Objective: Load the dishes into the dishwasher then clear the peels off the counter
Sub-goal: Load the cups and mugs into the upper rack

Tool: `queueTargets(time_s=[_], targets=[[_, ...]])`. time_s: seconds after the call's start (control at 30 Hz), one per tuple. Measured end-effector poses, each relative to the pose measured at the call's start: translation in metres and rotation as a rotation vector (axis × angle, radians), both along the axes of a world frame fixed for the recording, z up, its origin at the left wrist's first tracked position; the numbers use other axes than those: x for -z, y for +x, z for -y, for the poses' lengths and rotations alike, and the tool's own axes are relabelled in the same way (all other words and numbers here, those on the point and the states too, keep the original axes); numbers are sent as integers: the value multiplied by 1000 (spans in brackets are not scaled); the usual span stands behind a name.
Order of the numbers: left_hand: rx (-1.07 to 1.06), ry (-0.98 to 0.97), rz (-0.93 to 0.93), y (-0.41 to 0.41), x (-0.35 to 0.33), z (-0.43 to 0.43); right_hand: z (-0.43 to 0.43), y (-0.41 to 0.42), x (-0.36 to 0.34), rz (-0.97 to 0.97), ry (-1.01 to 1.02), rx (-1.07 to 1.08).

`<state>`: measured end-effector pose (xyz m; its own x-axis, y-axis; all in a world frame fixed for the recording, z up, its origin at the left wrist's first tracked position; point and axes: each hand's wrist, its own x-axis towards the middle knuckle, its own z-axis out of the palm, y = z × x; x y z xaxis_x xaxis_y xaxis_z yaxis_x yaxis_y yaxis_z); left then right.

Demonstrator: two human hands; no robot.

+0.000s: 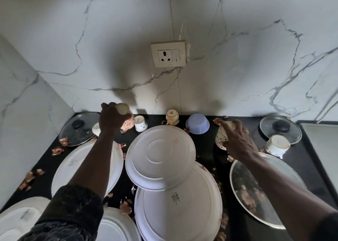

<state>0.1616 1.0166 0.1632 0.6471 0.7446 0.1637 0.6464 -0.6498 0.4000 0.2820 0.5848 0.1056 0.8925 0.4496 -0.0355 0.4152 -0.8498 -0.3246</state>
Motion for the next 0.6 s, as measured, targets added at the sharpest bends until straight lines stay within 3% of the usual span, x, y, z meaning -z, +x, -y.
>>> queueTargets(time_s=[0.33,0.6], targets=[[236,-25,-27,-21,-15,88,-11,-41,-20,24,70,-56],[529,-59,-1,-41,-21,187,34,-78,-38,79,96,-39]])
